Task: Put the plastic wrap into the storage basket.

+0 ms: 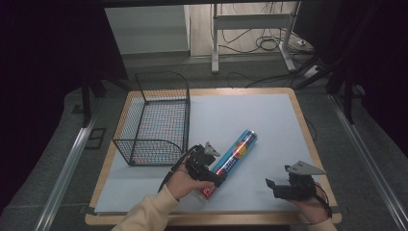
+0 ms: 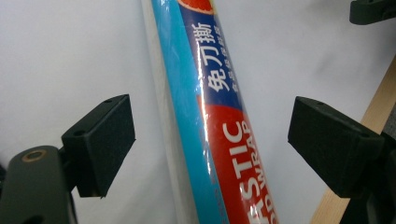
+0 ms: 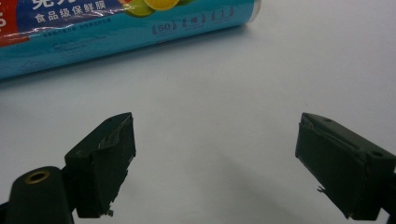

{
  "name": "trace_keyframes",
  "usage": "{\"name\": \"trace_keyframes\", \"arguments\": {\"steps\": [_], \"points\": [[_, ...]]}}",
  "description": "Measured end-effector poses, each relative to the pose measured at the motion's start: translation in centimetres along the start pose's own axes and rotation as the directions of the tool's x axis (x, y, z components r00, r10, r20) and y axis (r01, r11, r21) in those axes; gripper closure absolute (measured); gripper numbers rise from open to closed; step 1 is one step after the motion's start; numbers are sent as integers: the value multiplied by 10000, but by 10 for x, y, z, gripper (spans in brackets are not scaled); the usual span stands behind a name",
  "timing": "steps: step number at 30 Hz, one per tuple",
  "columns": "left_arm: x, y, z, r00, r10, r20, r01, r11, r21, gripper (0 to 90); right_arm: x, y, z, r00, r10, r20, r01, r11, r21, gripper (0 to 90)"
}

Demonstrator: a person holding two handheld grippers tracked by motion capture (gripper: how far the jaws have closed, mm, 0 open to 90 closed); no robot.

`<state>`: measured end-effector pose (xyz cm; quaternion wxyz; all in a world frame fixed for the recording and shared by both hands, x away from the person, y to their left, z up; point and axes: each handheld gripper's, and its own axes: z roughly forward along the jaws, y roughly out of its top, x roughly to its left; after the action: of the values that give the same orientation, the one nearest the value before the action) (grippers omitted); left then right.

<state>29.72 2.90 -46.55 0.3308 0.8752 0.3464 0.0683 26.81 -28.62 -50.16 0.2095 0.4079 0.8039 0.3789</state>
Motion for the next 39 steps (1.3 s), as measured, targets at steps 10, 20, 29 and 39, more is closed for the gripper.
{"name": "trace_keyframes", "arguments": {"steps": [10, 20, 29, 39], "points": [[-3, 16, 16, 9999, 140, 3, -140, 9992, 372, 137, 0, 1, -1, 10000, 15, -36, -15, 10000, -32, 123], [-3, 32, 29, 9995, 257, -161, -245, 9971, 722, 133, 0, 0, 0, 10000, 12, -59, -12, 10000, -27, 123], [-2, 46, 46, 9989, 388, -258, -354, 9920, 1214, 122, -1, 0, 0, 10000, 25, -75, -25, 10000, -17, 123], [0, 61, 69, 9973, 487, -548, -374, 9808, 1912, 125, -1, 0, 0, 9999, 63, -88, -62, 10000, 8, 123]]}}
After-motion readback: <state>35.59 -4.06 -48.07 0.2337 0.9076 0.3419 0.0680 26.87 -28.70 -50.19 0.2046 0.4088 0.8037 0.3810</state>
